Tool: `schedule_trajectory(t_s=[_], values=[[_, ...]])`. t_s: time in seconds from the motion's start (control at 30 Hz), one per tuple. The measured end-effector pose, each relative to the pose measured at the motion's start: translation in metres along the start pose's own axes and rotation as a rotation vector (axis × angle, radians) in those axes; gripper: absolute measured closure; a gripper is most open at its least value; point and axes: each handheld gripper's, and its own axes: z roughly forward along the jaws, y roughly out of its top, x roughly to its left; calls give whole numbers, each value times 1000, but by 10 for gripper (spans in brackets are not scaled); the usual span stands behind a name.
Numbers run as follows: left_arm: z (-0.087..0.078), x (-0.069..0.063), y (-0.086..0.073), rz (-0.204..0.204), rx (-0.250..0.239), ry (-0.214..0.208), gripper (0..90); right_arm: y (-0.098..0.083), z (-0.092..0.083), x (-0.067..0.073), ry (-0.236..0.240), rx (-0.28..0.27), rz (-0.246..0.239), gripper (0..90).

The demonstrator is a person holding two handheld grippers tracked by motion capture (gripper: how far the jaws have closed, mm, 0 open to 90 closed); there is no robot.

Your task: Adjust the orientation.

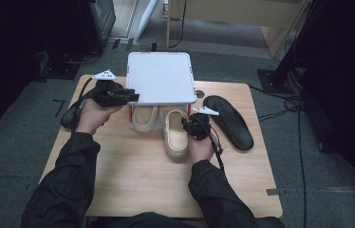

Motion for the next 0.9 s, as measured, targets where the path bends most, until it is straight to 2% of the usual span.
schedule_trajectory(t_s=[0.03,0.07,0.13,0.23,0.3,0.37,0.4,0.43,0.53,0.63,0.67,0.7,0.73,0.8,0.9], values=[[0,0,0,1,0,0,636,0,-1,-1,29,1,7,684],[0,0,0,1,0,1,636,0,-1,-1,29,1,7,684],[0,0,0,-1,-1,0,636,0,-5,-4,58,1,11,616],[0,0,0,1,-1,2,636,-3,-11,-6,78,16,-10,600],[0,-1,0,2,0,4,636,-6,-18,-5,78,22,-57,593],[0,-1,0,1,0,4,636,-9,-34,-4,79,20,-131,577],[0,-1,0,1,0,4,636,-9,-34,-4,79,20,-131,577],[0,-1,0,1,0,4,636,-10,-40,-3,80,23,-150,577],[0,-1,0,2,0,5,636,-13,-56,0,118,37,-198,594],[0,-1,0,4,1,6,636,-27,-66,9,158,68,-281,598],[0,-1,0,4,1,6,636,-31,-67,11,165,68,-294,598],[0,-1,0,4,1,6,636,-44,-68,17,197,79,-314,598],[0,-1,0,4,1,6,636,-44,-68,17,197,79,-314,598],[0,-1,0,4,1,7,636,-55,-69,23,209,99,-353,564],[0,-1,0,7,2,10,636,-64,-74,27,224,101,-362,592]])
